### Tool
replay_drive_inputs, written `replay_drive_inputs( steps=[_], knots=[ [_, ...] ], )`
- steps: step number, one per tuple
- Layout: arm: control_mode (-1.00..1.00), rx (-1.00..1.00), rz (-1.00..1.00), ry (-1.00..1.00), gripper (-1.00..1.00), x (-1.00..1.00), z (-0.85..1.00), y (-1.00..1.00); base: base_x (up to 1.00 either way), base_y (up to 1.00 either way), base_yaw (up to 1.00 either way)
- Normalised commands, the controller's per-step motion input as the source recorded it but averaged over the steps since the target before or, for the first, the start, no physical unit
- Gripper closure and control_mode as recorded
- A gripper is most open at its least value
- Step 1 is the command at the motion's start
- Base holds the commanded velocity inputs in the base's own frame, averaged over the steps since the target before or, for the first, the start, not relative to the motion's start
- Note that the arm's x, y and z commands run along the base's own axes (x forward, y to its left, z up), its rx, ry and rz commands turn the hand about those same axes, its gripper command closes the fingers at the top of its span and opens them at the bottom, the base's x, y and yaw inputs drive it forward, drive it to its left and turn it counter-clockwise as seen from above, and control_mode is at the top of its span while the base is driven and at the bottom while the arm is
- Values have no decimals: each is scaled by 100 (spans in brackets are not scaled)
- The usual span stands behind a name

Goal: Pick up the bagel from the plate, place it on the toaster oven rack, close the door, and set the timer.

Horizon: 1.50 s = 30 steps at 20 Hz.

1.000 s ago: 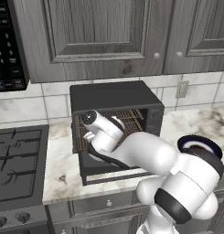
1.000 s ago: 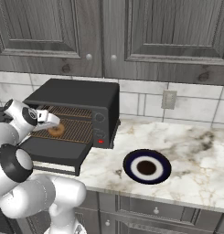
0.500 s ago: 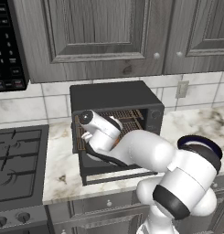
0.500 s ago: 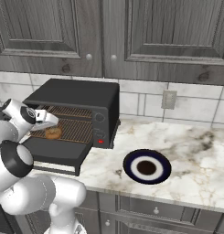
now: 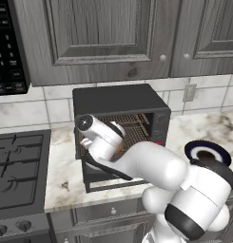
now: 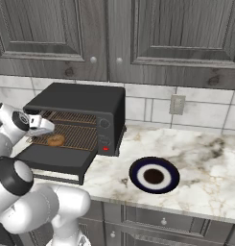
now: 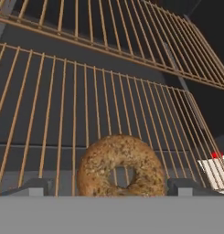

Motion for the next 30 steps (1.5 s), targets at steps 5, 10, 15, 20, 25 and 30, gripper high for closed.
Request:
replay_drive_inputs(
  steps=[5,10,15,20,25,30],
  knots=[
    [-100,16,-1,9,-100,-56,48,3,0,0,0],
    [-100,14,-13,35,-100,-18,4,-21,0,0,0],
    [-100,4,-13,18,-100,-4,-36,-3,0,0,0],
    [-100,0,-10,0,-100,-1,-17,0,0,0,0],
    [-100,0,-9,0,-100,-10,-11,0,0,0,0],
    [-100,0,-8,0,-100,-33,-7,2,0,0,0]
  ],
)
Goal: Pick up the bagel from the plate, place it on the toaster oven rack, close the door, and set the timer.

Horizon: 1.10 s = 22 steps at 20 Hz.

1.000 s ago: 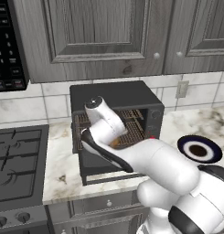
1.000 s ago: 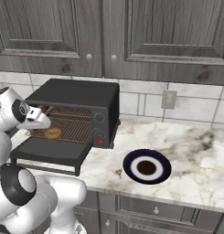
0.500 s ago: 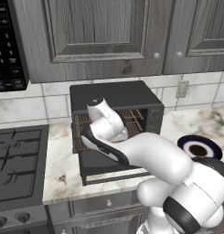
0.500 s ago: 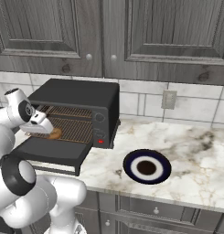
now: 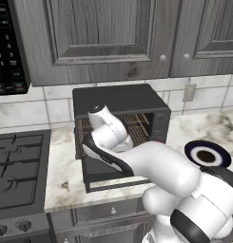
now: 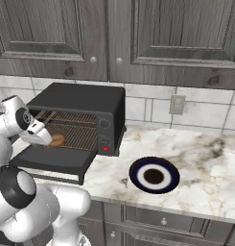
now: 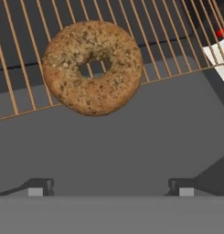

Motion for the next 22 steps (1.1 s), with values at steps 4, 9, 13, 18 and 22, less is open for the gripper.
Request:
replay_drive_inputs(
  steps=[4,9,13,18,22],
  knots=[
    [-100,0,-8,0,-100,-11,-14,0,0,0,0],
    [-100,0,-4,0,-100,16,-20,0,0,0,0],
    [-100,0,0,0,-100,36,-24,0,0,0,0],
    [-100,0,0,0,-100,37,-21,1,0,0,0],
    [-100,0,0,0,-100,37,-18,3,0,0,0]
  ],
)
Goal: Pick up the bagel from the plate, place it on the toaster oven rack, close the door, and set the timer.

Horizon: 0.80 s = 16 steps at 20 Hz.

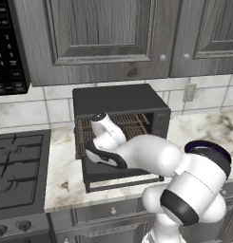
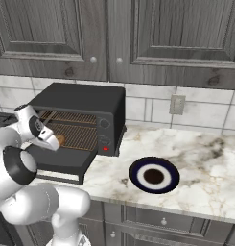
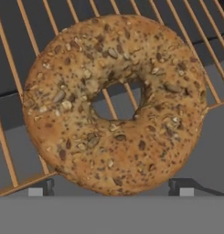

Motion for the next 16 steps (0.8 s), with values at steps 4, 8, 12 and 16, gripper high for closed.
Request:
replay_drive_inputs(
  steps=[4,8,12,16],
  knots=[
    [-100,0,0,0,-100,46,-16,4,0,0,0],
    [-100,0,0,0,-100,46,-7,2,0,0,0],
    [-100,0,0,0,-100,53,-1,5,0,0,0],
    [-100,0,0,0,-100,45,0,9,0,0,0]
  ],
)
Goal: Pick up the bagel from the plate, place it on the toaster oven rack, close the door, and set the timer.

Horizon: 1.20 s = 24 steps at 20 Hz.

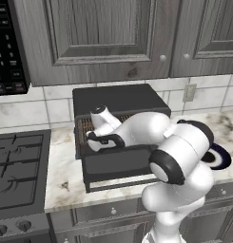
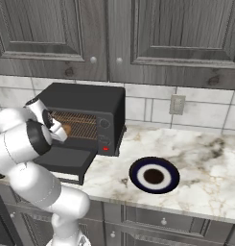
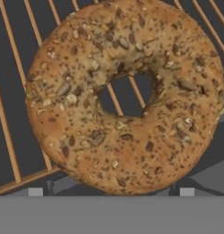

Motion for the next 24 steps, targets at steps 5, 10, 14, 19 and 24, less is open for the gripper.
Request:
replay_drive_inputs(
  steps=[5,10,14,19,24],
  knots=[
    [-100,0,0,-2,-100,23,0,7,0,0,0],
    [-100,0,0,-4,-100,-49,1,4,0,0,0],
    [-100,0,0,-4,-100,-79,7,0,0,0,0],
    [-100,0,0,0,-100,-85,49,0,0,0,0],
    [-100,0,6,0,-100,-73,100,15,0,0,0]
  ],
)
